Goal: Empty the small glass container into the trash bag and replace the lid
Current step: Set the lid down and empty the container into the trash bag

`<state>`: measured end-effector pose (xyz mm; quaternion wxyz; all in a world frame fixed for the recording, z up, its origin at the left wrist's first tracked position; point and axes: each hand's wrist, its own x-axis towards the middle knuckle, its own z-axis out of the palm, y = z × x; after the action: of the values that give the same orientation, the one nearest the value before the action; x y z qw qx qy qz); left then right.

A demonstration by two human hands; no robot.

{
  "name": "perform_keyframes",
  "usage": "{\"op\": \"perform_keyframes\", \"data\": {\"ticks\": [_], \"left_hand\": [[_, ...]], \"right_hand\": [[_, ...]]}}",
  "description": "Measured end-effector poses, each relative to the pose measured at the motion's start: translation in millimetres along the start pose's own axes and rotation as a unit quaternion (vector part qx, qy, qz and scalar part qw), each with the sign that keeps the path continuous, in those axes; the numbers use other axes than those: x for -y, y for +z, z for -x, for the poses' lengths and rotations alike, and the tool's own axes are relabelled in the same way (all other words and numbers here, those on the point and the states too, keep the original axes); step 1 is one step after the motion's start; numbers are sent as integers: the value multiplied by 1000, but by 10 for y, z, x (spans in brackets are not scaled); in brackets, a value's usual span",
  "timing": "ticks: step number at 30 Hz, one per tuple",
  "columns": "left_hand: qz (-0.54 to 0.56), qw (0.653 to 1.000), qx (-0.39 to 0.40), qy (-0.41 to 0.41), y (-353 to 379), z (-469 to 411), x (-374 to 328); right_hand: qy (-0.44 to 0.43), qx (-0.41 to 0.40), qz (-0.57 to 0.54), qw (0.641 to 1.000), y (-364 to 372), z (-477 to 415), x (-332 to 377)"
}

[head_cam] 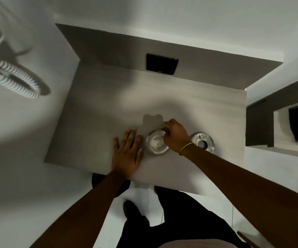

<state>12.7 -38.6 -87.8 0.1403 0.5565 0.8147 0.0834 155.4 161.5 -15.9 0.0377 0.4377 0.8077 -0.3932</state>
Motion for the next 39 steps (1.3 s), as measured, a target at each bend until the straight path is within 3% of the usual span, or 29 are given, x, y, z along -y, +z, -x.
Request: {"op": "perform_keyframes", "data": {"ticks": [4, 10, 16, 22, 25, 27, 31, 36, 37, 39], "left_hand": [[29, 999, -33, -12, -101, 279, 123], [49, 986, -124, -95, -181, 1255, 519], [87, 970, -141, -177, 137, 2417, 1172], [128, 957, -87, -245, 1074, 3089, 1676], [128, 954, -68, -263, 1588, 3308, 1817], [130, 952, -60, -269, 2074, 3409, 1943], [135, 948, -50, -285, 2789, 3504, 2113], [158, 945, -47, -283, 3305, 3412, 2223], [161, 945, -50, -279, 3349, 3388, 2222], [166, 945, -56, -275, 3394, 3353, 2217]], "right_hand": [[16, -8, -80, 997, 67, 247, 245], [-24, -7, -174, 984, 524, 780, 879], [-69, 47, -250, 965, 1778, 1178, 1335], [-193, 2, -120, 974, 3408, 1121, 958], [-293, -37, -35, 955, 4079, 872, 624], [-384, -54, 73, 919, 4591, 571, 306], [-531, -47, 272, 801, 5349, -35, -191], [-712, -1, 371, 596, 5768, -583, -606], [-726, -2, 377, 575, 5791, -644, -635], [-729, -3, 380, 569, 5826, -703, -643]]}}
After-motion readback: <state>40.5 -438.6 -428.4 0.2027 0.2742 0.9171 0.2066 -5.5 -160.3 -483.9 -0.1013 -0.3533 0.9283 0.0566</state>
